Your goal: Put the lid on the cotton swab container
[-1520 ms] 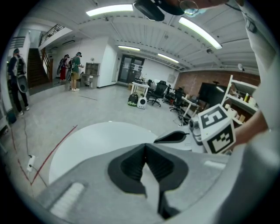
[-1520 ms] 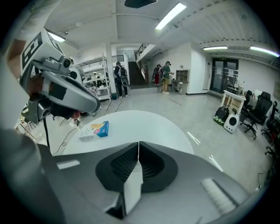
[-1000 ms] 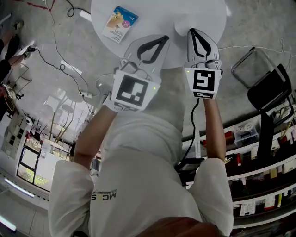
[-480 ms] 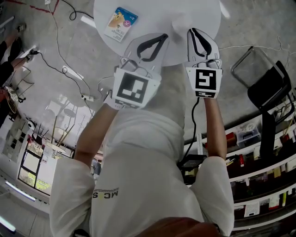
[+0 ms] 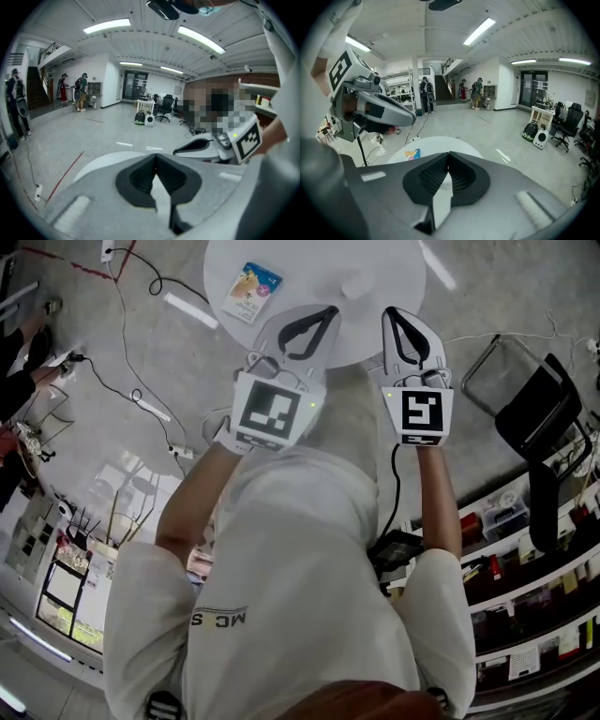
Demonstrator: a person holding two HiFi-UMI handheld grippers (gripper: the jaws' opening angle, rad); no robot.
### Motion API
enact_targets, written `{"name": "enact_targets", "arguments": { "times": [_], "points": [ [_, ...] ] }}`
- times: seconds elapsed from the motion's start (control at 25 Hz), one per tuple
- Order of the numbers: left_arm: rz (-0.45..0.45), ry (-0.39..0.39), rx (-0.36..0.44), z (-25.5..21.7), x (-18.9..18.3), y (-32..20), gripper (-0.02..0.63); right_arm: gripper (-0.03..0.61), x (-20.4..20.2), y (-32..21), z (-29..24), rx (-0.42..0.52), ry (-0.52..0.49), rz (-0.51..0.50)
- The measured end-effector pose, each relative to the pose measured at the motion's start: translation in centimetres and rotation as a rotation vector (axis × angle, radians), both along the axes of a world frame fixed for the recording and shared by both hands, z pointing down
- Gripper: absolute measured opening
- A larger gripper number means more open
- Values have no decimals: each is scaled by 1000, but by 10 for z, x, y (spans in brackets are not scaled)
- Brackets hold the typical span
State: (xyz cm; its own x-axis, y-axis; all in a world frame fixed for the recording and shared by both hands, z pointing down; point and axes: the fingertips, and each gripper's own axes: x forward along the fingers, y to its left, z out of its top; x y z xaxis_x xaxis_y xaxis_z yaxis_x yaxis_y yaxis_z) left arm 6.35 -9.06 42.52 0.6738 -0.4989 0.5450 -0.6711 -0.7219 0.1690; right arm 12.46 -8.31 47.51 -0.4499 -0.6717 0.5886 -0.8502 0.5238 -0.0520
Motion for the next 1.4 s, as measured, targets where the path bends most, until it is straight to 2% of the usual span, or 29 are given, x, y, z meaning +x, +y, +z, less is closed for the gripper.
{"name": "enact_targets", "arguments": {
  "times": [0.56,0.92,1.2,1.4],
  "points": [
    [35,58,115,-128,-5,30,0,-12,3,35,-148,110,-76,36],
    [18,151,208,-200,-10,40,0,-12,5,52,-240,264,-94,71],
    [-5,196,260,-244,-23,45,0,-12,14,66,-277,325,-89,116],
    [-17,198,270,-248,-32,44,0,-12,13,67,-279,323,-95,124]
  ]
}}
